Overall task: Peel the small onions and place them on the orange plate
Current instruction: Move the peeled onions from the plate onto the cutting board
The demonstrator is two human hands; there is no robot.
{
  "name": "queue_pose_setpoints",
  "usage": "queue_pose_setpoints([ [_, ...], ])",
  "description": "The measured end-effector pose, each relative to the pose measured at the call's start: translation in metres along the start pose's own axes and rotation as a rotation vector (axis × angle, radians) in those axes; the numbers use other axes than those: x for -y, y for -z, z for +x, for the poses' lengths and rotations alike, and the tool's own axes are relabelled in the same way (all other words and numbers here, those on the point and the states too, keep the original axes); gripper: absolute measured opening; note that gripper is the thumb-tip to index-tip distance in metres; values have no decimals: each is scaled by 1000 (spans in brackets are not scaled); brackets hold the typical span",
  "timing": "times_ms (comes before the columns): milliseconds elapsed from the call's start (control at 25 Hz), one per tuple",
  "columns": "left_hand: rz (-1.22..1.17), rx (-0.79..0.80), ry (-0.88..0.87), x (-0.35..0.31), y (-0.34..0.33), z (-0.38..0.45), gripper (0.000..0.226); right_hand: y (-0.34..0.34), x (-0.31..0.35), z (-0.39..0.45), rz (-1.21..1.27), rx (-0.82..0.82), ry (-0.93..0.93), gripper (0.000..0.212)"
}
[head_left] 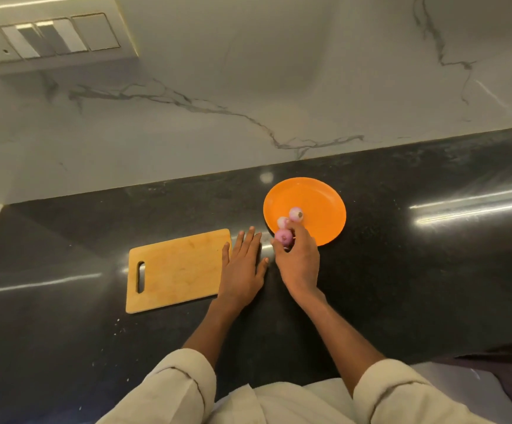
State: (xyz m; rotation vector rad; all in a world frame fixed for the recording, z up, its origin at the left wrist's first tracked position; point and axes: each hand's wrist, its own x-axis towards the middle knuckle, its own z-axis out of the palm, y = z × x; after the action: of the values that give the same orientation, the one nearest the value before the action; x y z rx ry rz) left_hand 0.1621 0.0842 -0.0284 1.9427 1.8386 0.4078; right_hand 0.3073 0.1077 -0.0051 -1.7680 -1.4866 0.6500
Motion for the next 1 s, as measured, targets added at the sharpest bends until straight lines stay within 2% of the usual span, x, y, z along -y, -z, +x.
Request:
queue_pose_setpoints([
  [120, -27, -190, 64, 34, 23, -30, 57, -29, 23, -17, 114, 85, 99, 38],
  [320, 34, -364, 376, 145, 73, -90, 59, -98, 84, -63, 73, 272, 69, 47],
  [440, -24, -327, 438, 184, 89, -115, 60, -130, 106, -76, 50, 310, 81, 45],
  [720, -48, -112, 299, 228, 96, -130, 70, -177, 133, -90, -72, 332, 162, 43],
  [1000, -63, -84, 272, 235, 97, -131, 69, -179, 131, -88, -105, 378, 80, 67],
])
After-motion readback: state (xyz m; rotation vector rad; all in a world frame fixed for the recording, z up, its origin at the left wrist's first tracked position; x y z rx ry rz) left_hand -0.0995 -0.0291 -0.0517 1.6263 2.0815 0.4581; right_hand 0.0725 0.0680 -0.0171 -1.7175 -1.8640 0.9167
